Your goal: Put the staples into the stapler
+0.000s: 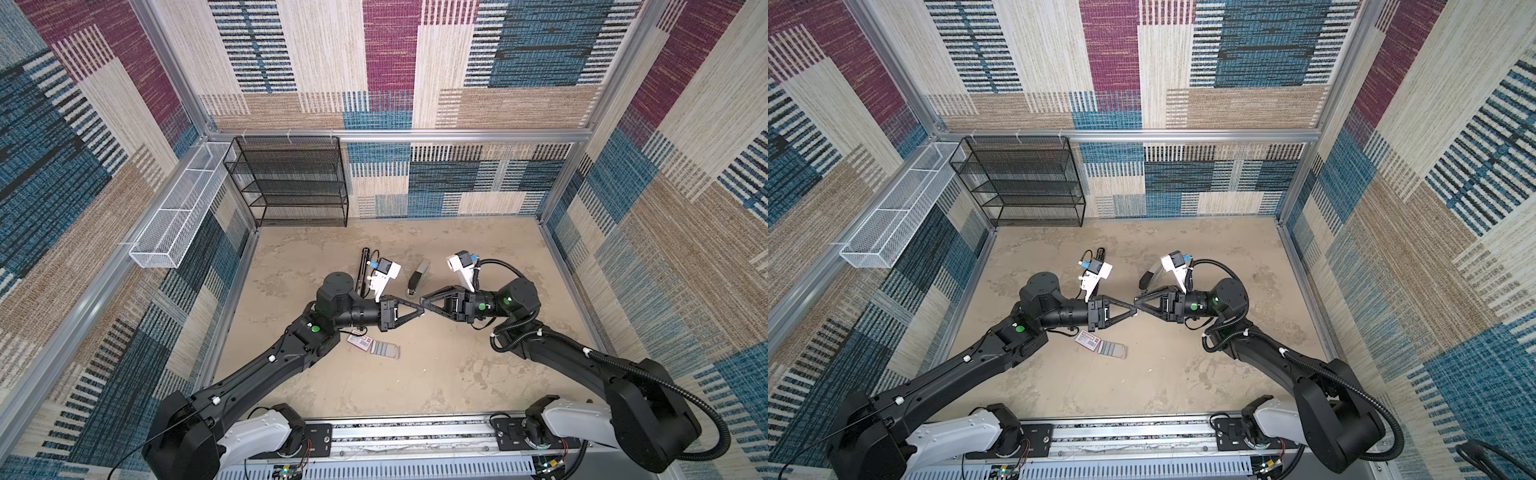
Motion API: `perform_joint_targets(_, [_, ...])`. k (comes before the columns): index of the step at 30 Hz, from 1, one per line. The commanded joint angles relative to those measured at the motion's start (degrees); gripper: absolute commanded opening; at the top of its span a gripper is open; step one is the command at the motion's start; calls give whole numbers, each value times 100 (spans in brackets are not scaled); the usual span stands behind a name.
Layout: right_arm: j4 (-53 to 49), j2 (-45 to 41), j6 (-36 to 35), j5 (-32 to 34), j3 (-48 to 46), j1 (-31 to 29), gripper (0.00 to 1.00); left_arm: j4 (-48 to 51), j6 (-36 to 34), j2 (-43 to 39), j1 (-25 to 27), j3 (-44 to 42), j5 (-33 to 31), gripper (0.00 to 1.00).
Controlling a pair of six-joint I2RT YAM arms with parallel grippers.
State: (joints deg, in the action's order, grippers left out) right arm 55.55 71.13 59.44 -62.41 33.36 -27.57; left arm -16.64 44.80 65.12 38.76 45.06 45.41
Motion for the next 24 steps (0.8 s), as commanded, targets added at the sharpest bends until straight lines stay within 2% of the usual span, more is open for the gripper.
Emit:
perform_joint_targets(1, [96,-39,-16,-10,39,-3,32,-49,-6,-25,7,-19,42,0])
perform_joint_targets(14, [87,-20,-34,-9,65,3,25,-58,-4,-21,5,-40,66,0])
perform_joint_targets(16, [70,-20,-36,5,65,6,27,-58,-5,-17,5,-45,70,0])
perform_joint_targets(18, [38,-7,-44,34,73,4,33,-59,-4,-19,7,-43,74,0])
perform_joint_targets(24, [26,6,-49,5,109,6,28,-23,-26,-37,3,-50,61,0])
